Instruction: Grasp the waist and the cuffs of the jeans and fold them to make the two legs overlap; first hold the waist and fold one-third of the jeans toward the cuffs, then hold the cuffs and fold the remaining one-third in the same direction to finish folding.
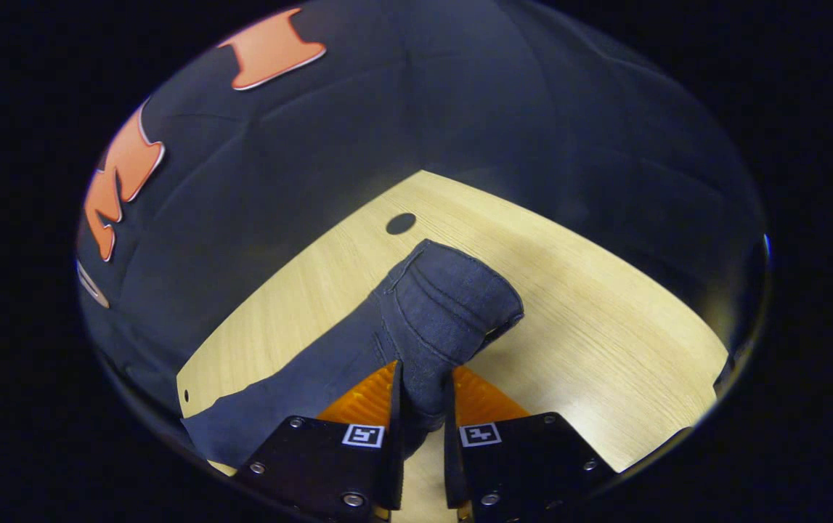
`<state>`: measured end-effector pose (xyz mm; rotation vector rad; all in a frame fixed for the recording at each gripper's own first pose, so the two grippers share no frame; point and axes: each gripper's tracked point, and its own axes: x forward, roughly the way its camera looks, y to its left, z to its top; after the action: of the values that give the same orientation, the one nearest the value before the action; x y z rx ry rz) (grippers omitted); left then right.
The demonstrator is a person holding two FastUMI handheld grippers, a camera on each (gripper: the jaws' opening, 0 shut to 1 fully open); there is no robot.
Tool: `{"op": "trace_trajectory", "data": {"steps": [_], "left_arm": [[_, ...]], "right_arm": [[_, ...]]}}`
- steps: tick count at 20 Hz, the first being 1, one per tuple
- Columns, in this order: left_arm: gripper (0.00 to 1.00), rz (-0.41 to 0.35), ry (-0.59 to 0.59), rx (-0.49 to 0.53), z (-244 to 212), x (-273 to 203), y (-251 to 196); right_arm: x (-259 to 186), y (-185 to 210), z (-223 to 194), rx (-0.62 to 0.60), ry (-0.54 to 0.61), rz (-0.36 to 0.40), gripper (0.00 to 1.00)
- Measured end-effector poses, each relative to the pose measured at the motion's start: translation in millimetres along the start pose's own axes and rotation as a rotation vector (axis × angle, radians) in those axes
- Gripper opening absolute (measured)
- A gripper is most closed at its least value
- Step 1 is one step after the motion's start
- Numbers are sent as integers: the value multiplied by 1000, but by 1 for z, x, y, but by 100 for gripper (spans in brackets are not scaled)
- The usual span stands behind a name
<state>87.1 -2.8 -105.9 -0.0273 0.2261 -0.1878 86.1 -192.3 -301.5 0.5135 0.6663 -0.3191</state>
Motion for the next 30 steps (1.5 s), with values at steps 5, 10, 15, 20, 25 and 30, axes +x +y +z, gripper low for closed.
{"op": "trace_trajectory", "data": {"steps": [5, 10, 15, 20, 25, 30], "left_arm": [[98, -54, -12, -8, -1, 2, 12], [98, -41, 0, -53, -11, -2, 48], [98, 19, 16, -88, -23, -8, 94], [98, 75, 35, -125, -37, -9, 136], [98, 122, 77, -165, -60, -10, 174], [98, 173, 176, -208, -104, -4, 211]], "right_arm": [[-49, 43, 18, -136, -127, 30, 24], [-97, 116, 24, -293, -209, 92, 23], [-119, 195, 5, -422, -236, 182, 23], [-122, 259, -32, -542, -231, 242, 23], [-117, 300, -78, -637, -199, 279, 23], [-101, 331, -142, -721, -105, 318, 23]]}}
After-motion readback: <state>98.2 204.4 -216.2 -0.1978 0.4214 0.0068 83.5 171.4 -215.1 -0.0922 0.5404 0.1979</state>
